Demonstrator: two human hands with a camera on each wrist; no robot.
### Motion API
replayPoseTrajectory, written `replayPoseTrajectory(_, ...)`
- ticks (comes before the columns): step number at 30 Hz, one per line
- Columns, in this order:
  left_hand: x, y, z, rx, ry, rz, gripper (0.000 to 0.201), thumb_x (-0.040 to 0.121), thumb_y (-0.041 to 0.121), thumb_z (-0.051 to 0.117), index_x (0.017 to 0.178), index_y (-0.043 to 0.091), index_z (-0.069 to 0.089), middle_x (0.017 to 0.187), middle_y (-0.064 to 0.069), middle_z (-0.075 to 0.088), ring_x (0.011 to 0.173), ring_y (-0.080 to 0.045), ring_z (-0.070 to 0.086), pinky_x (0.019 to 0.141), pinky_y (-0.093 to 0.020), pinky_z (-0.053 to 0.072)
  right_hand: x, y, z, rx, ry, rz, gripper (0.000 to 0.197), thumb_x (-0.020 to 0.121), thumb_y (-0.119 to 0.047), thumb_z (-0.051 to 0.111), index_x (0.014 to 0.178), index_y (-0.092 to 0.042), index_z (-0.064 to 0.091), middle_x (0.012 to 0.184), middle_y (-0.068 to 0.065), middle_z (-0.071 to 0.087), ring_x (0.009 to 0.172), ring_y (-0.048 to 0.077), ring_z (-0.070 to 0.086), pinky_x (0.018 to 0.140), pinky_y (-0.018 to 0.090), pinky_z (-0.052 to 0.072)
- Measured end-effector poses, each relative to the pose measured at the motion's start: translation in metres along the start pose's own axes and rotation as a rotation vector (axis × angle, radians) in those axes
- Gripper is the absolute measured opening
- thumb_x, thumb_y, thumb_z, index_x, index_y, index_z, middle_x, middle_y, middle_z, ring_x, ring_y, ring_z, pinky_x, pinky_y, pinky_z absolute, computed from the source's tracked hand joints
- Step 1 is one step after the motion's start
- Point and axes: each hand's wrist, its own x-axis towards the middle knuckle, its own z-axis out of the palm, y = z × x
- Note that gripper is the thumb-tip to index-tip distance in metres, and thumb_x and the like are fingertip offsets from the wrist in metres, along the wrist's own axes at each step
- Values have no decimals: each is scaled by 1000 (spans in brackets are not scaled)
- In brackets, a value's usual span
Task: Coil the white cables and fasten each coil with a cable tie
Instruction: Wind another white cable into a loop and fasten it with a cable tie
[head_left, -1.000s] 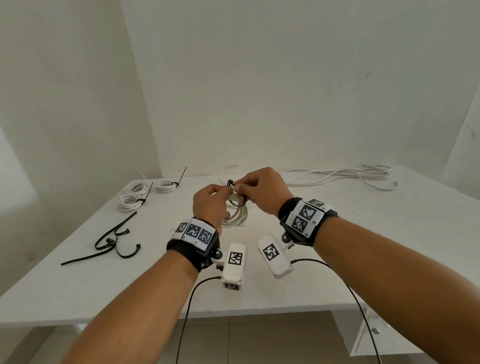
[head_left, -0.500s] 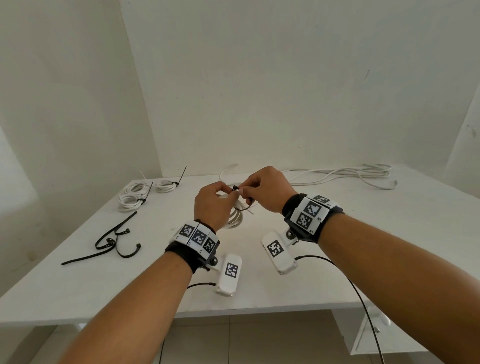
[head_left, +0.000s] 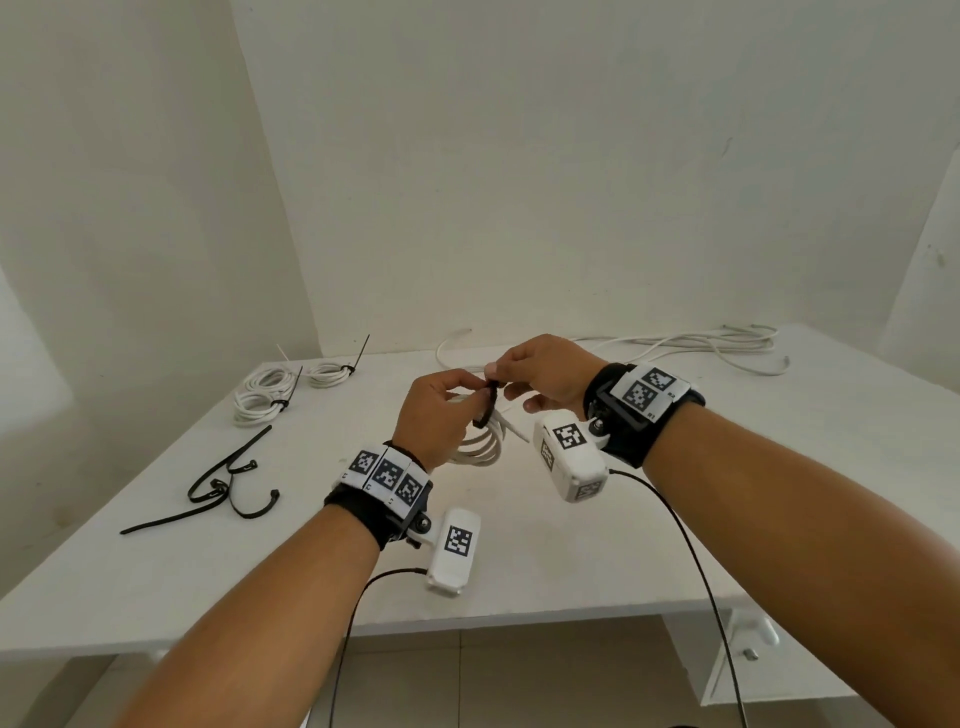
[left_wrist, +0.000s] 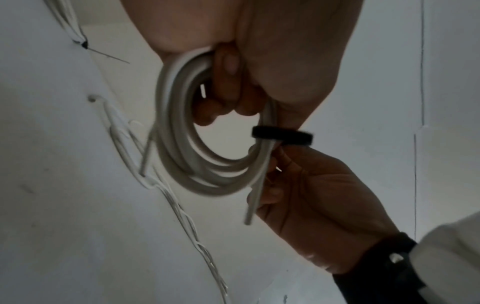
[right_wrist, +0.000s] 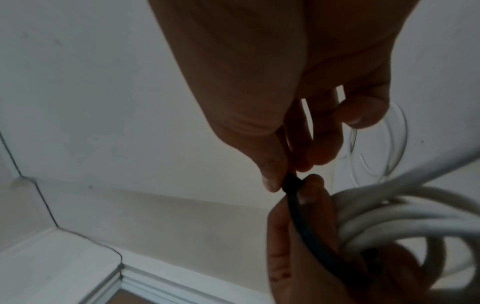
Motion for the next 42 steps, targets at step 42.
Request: replayPoseTrajectory(42, -8, -3, -2, -387, -171, -78, 16, 79, 9, 75, 90, 6, 64, 66, 2, 62, 46, -8, 48, 52, -24, 41, 4, 2, 8, 332, 106, 50, 21, 93, -22, 68, 98, -2, 71, 86, 9, 74, 68, 19, 67, 54, 25, 51)
